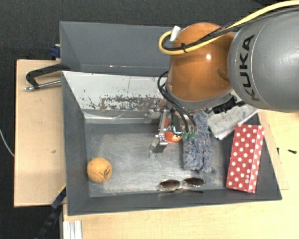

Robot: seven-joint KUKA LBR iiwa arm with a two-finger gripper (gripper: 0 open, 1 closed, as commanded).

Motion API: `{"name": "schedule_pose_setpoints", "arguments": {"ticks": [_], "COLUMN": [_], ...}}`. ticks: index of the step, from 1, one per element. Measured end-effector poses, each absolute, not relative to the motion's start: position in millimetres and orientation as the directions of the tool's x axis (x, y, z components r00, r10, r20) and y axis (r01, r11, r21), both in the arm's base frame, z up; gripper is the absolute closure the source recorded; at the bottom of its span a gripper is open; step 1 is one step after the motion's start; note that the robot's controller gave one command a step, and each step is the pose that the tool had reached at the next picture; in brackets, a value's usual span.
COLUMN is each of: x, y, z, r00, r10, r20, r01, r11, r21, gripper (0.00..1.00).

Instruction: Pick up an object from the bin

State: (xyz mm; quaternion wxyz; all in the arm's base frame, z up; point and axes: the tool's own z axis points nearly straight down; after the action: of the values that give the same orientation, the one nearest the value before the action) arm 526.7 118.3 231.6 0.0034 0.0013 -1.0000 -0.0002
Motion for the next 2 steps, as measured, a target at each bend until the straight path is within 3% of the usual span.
{"name": "schedule_pose_setpoints", "arguments": {"ticks": [1, 2], "x": [528.3, 568.1], "y": [117.7, 87.8], "z": [235.8, 223.1], "r00": [-1.000, -1.000], "r10": [0.000, 0.023], "r20": [-0.002, -0.008], "r01": [0.000, 0.023], "r11": [1.000, 1.000], "r21": [0.002, 0.005], "gripper": [0.00, 0.00]}}
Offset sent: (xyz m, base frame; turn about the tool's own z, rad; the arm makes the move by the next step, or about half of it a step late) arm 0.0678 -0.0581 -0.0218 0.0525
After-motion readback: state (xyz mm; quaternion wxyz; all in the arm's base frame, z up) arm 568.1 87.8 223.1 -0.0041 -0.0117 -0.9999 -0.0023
